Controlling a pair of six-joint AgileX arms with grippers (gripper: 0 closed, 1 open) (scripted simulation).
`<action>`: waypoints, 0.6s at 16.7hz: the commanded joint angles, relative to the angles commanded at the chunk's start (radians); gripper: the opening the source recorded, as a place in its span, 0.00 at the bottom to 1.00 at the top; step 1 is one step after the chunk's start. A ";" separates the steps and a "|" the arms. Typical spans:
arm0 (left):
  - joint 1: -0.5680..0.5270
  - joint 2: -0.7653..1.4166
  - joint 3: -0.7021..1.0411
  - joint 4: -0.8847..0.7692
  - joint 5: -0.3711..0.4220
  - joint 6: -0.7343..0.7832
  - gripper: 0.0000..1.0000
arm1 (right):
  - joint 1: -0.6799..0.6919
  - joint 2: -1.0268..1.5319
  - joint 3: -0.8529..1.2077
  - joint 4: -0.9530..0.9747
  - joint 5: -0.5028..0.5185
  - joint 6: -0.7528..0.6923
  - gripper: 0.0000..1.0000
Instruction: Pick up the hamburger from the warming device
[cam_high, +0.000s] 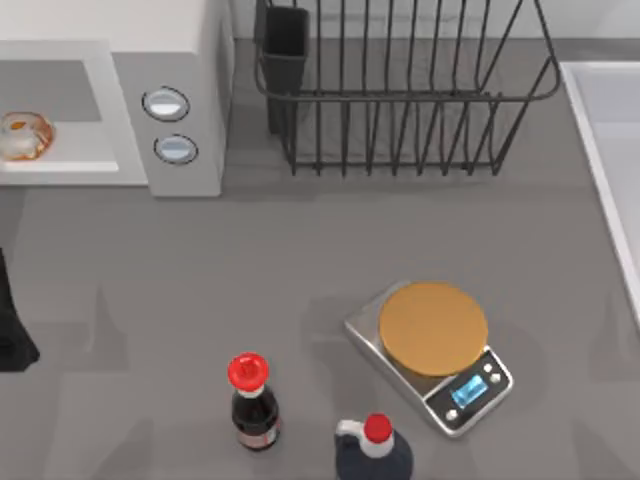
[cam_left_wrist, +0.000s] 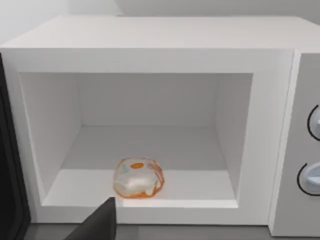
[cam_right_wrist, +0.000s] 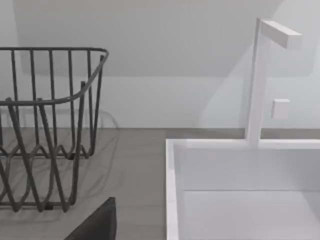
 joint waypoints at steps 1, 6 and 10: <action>0.003 0.049 0.019 0.023 0.004 0.001 1.00 | 0.000 0.000 0.000 0.000 0.000 0.000 1.00; 0.024 0.404 0.159 0.187 0.030 0.012 1.00 | 0.000 0.000 0.000 0.000 0.000 0.000 1.00; 0.047 0.784 0.309 0.363 0.059 0.023 1.00 | 0.000 0.000 0.000 0.000 0.000 0.000 1.00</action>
